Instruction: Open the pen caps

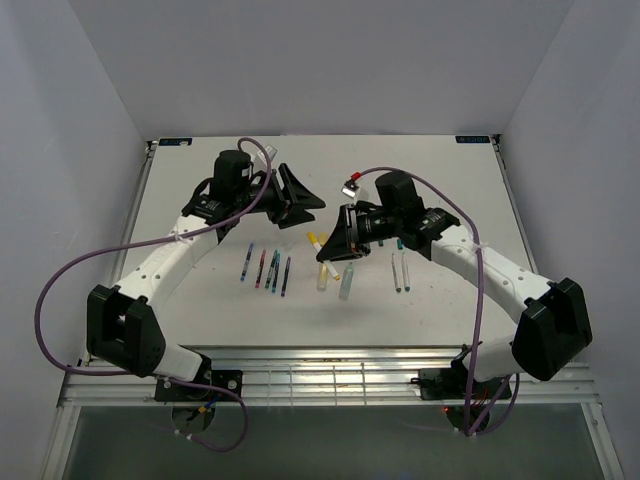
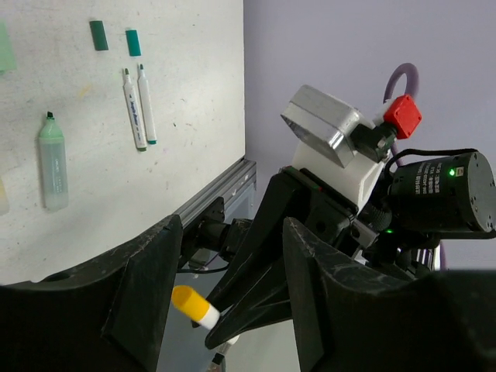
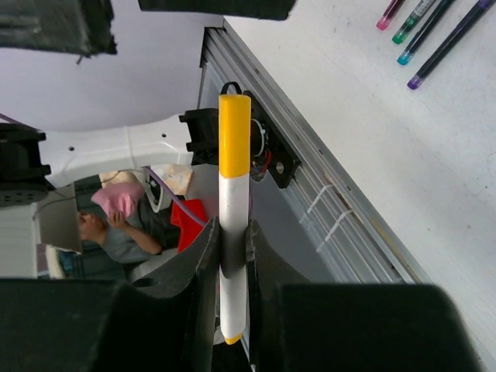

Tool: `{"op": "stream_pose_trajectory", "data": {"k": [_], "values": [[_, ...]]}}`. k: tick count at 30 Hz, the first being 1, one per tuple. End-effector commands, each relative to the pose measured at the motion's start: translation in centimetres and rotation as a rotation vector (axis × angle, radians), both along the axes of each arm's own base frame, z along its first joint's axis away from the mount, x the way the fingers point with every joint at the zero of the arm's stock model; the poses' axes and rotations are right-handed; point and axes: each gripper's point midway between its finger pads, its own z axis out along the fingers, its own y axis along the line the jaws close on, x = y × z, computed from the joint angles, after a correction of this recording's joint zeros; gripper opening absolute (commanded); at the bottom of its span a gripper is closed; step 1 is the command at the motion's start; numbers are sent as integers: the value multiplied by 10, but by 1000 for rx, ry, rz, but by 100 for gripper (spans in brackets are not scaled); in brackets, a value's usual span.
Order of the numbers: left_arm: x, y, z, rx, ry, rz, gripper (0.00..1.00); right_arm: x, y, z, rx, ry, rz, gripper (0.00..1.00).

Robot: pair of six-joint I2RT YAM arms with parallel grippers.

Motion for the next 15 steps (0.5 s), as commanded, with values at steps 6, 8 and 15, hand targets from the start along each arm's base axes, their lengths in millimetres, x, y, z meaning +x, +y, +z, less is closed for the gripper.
{"op": "stream_pose_trajectory", "data": {"k": [6,8,15], "values": [[-12,7,10,-7,-47,4,61,4,-5,46,176,-45,-51,8],[-13,7,6,-1,-33,7,61,5,-6,47,188,-48,-61,8],[-18,5,6,-41,-9,-6,57,11,-8,37,174,-25,-94,8]]}}
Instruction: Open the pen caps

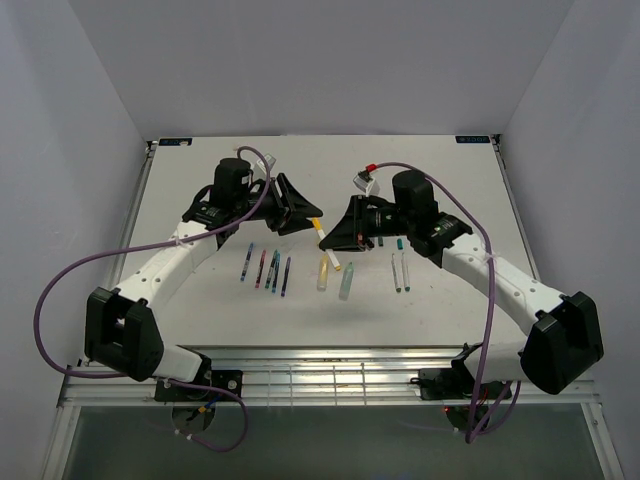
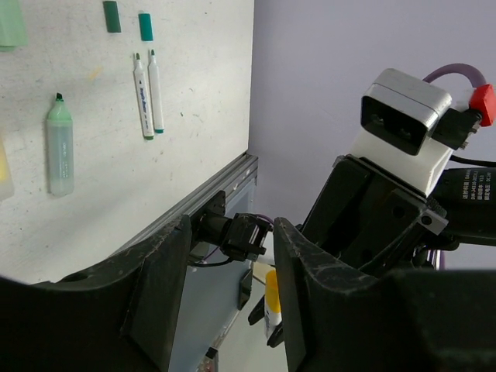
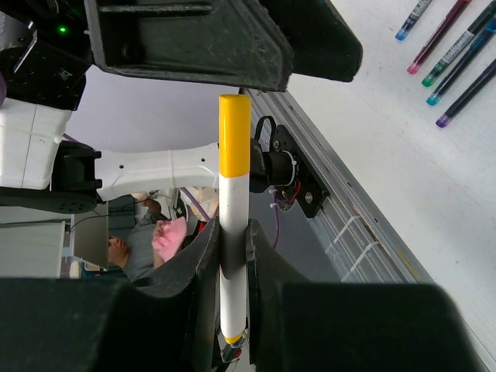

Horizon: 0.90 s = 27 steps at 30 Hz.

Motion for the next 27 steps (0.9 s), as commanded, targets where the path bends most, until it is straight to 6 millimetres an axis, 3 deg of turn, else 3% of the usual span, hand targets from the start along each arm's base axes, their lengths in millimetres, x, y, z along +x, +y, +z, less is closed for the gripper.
{"op": "stream_pose_trajectory", "data": {"k": [1,15,27], "values": [[-9,2,24,-50,-58,-11,56,1,-1,3,28,0,-8,8],[-20,0,27,-105,-40,-27,56,7,4,1,73,23,-28,8],[-23,-2,26,-123,-25,-35,49,9,4,-10,124,91,-80,8]]}}
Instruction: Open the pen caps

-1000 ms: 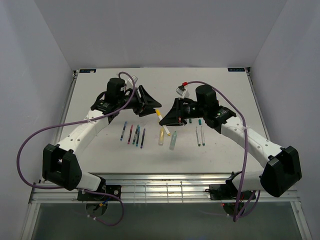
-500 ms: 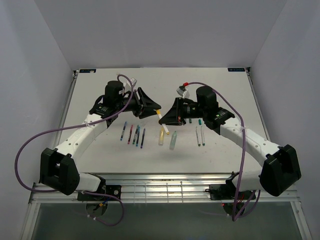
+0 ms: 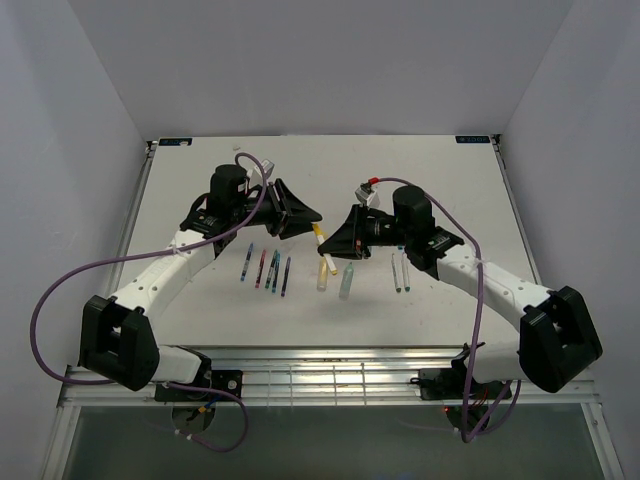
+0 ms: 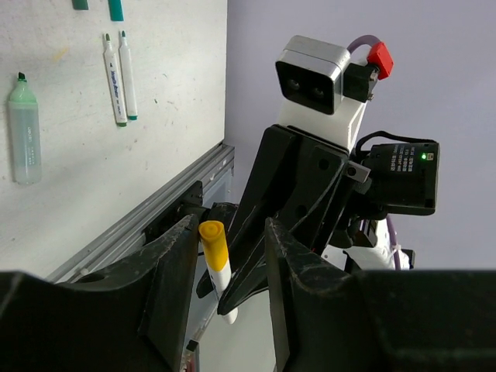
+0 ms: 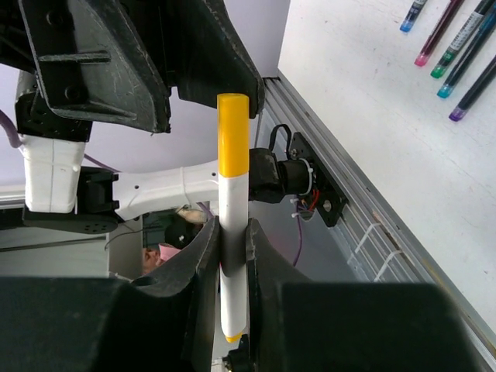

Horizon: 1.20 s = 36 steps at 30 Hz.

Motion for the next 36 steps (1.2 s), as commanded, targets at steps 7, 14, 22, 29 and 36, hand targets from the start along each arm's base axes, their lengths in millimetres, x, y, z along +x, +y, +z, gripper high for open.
{"op": "stream_pose_trajectory", "data": {"k": [7,14,22,29,36], "values": [[-8,-3,17,-48,-45,-25,49,7,5,15,91,-6,-29,8],[-7,-5,15,-53,-37,-26,48,9,8,11,115,21,-23,8],[-4,-8,13,-58,-21,-36,19,8,9,3,116,49,-15,8],[-2,-10,3,-58,31,-36,0,15,12,-1,62,21,-12,8],[10,-7,-17,44,154,25,0,70,-25,-41,-715,-289,-117,8]]}}
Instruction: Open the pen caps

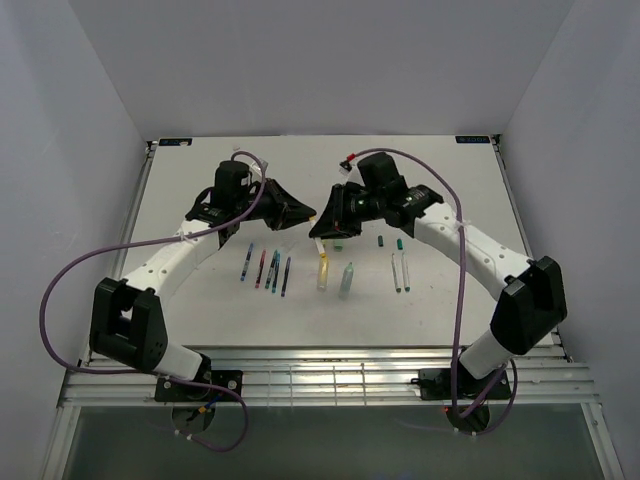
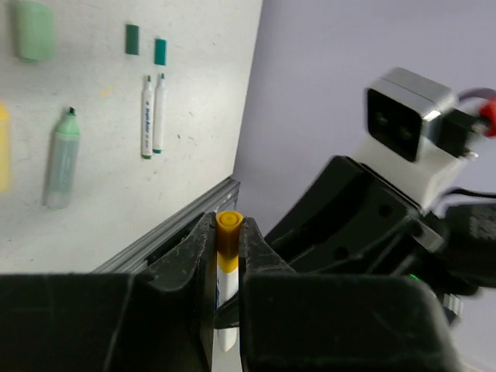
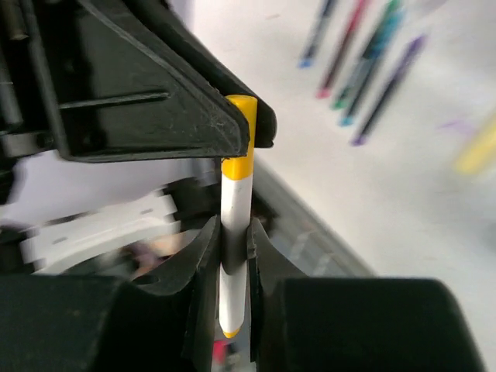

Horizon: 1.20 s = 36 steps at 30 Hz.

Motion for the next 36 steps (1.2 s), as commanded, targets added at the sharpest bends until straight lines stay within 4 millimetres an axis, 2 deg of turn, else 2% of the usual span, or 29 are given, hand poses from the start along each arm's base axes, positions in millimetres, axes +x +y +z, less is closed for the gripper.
{"op": "stream_pose_trajectory", "data": {"k": [1,2,3,4,6,9,14,18,19,20,21,22,23,25,26,27,29,30,33,36], "values": [[-15,-7,3,46,81,-54,0,17,-56,-36,-609,-265,3,8],[-12,-6,3,68,82,-46,0,26,-58,-20,-653,-322,-18,8],[-6,-7,13,71,55,-39,0,38,-72,-28,-787,-362,-65,8],[-5,-6,9,99,68,-39,0,30,-81,-31,-874,-374,-34,8],[4,-5,11,125,52,-19,0,36,-92,-29,-981,-423,-59,8],[10,-6,16,131,48,-11,0,28,-94,-31,-1020,-460,-40,8],[9,-9,18,112,29,-10,0,18,-81,-34,-914,-448,-4,8],[4,-10,20,101,15,-22,0,7,-56,-26,-739,-416,51,8],[4,-8,20,109,10,-11,0,10,-50,-23,-695,-416,46,8],[3,-8,17,111,13,-10,0,6,-49,-29,-675,-398,65,8],[3,-8,15,111,12,-16,0,-5,-39,-25,-594,-370,119,8],[4,-10,16,102,-16,-35,0,-6,-40,-24,-562,-342,116,8],[5,-10,16,105,-25,-39,0,-12,-43,-33,-560,-311,126,8],[10,-11,15,126,-74,-57,0,-23,-48,-28,-510,-286,129,8],[12,-11,13,144,-82,-61,0,-32,-54,-41,-512,-240,129,8],[15,-11,16,157,-96,-61,0,-37,-61,-34,-488,-251,114,8],[18,-9,14,190,-126,-54,0,-39,-72,-36,-473,-237,84,8],[19,-8,13,201,-128,-52,0,-49,-80,-41,-469,-229,84,8],[22,-12,8,227,-138,-65,0,-59,-95,-50,-457,-218,69,8],[22,-22,8,238,-154,-92,0,-60,-105,-61,-433,-223,33,8]]}}
